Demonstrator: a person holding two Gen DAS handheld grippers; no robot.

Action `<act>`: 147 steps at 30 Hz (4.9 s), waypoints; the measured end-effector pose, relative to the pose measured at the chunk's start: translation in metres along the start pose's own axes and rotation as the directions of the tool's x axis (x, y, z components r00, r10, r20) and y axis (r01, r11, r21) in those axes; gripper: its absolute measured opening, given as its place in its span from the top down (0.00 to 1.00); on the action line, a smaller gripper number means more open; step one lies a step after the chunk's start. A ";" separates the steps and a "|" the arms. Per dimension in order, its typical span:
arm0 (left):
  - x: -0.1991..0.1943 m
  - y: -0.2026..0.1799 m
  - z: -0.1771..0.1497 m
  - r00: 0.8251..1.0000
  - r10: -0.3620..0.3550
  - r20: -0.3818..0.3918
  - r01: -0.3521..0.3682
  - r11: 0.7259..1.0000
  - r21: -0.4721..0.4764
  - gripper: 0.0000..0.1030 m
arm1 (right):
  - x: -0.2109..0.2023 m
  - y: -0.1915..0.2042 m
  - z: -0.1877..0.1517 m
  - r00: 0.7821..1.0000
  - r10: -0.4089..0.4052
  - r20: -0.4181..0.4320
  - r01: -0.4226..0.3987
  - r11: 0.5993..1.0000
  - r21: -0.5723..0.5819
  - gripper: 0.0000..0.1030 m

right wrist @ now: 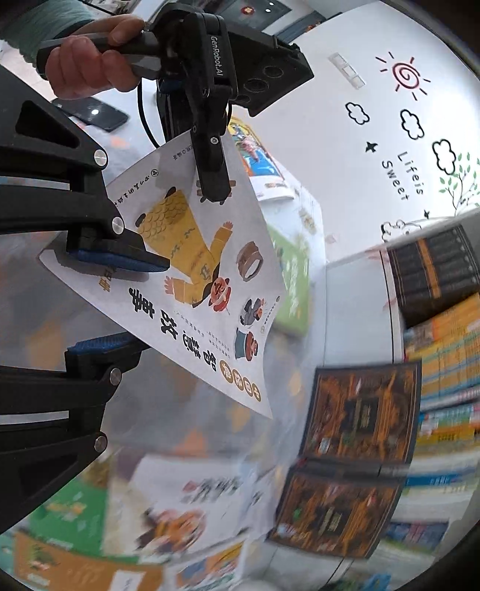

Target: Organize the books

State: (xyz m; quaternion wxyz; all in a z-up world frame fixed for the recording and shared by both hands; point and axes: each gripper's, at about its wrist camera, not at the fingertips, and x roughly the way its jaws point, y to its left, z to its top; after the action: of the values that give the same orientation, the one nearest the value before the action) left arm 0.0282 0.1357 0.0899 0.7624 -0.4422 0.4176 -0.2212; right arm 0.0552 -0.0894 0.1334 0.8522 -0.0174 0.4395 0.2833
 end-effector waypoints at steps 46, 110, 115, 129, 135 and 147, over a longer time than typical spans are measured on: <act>-0.026 0.073 0.071 0.933 0.354 0.062 -0.355 0.935 0.009 0.41 | 0.140 -0.026 0.063 0.984 0.046 -0.172 0.002 0.963 0.268 0.52; 0.300 -0.084 -0.051 0.860 0.454 -0.232 -0.383 0.876 0.294 0.38 | 0.009 -0.296 -0.059 0.971 -0.162 -0.176 0.219 0.900 0.377 0.44; 0.269 -0.082 -0.075 0.859 0.450 -0.244 -0.376 0.878 0.296 0.37 | 0.003 -0.277 -0.076 0.972 -0.112 -0.208 0.180 0.922 0.343 0.44; 0.162 -0.042 -0.177 0.885 0.374 -0.278 -0.352 0.927 0.126 0.38 | -0.022 -0.173 -0.173 0.930 -0.031 -0.366 0.084 0.988 0.130 0.42; 0.159 -0.042 -0.187 0.881 0.421 -0.215 -0.401 0.906 0.134 0.38 | -0.032 -0.167 -0.169 0.935 -0.060 -0.350 0.114 0.984 0.137 0.42; 0.147 -0.043 -0.191 0.940 0.296 -0.169 -0.287 0.955 0.077 0.34 | -0.035 -0.179 -0.186 0.957 -0.034 -0.287 0.102 0.969 0.227 0.57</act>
State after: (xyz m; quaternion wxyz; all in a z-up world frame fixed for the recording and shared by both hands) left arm -0.0480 -0.0843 0.0122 0.7572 -0.3344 0.5391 -0.1554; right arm -0.0090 -0.3083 0.0068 0.7863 0.0300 0.5861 0.1932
